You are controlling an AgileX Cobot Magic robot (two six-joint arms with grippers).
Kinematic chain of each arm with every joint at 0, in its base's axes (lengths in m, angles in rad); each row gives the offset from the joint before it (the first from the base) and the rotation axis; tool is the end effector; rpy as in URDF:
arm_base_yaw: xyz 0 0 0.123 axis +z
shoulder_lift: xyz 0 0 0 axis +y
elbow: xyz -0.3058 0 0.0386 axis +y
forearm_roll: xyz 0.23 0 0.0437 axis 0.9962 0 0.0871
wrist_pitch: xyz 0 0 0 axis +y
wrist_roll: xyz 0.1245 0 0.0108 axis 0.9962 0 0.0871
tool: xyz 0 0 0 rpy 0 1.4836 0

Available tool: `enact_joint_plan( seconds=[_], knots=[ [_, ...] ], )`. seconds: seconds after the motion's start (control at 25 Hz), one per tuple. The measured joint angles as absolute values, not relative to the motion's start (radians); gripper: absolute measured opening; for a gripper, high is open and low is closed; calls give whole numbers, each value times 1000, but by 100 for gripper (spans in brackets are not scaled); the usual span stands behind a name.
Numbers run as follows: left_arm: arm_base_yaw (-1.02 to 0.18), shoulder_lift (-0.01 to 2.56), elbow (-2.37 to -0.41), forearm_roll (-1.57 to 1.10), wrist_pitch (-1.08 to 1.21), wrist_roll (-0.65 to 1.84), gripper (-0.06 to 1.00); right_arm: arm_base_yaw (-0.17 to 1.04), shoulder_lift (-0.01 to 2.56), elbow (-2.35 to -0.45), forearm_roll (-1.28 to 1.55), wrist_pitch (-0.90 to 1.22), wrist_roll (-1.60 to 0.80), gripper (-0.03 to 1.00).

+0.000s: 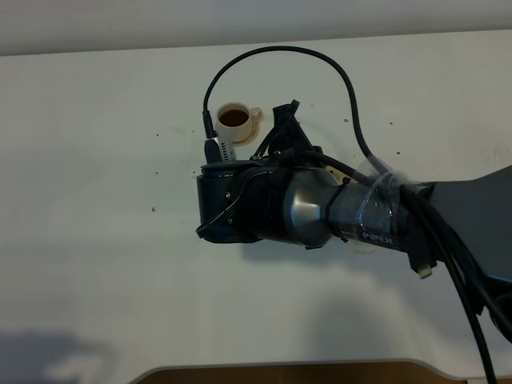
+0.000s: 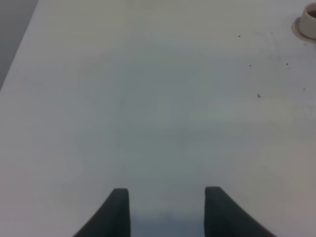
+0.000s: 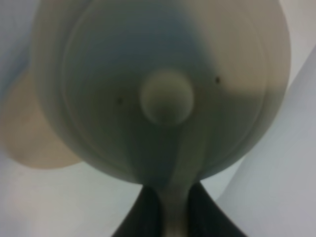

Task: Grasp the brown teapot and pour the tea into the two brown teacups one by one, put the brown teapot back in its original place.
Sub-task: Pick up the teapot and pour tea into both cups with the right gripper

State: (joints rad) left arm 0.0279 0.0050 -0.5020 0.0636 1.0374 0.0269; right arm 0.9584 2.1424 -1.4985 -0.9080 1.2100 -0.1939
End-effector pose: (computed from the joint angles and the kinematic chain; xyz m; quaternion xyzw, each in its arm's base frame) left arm -0.0123 0.0065 0.2566 -0.0012 0.8475 0.0463 0.5288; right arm 0.3096 0.2804 0.1718 -0.6501 0.6442 -0.3976 0.0651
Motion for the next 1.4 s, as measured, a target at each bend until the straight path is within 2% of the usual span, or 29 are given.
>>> enact_joint_plan(
  seconds=[1.4],
  knots=[
    [28, 5, -502, 64, 1037, 26, 37, 979, 2150, -1498, -961, 1213, -202, 12]
  ],
)
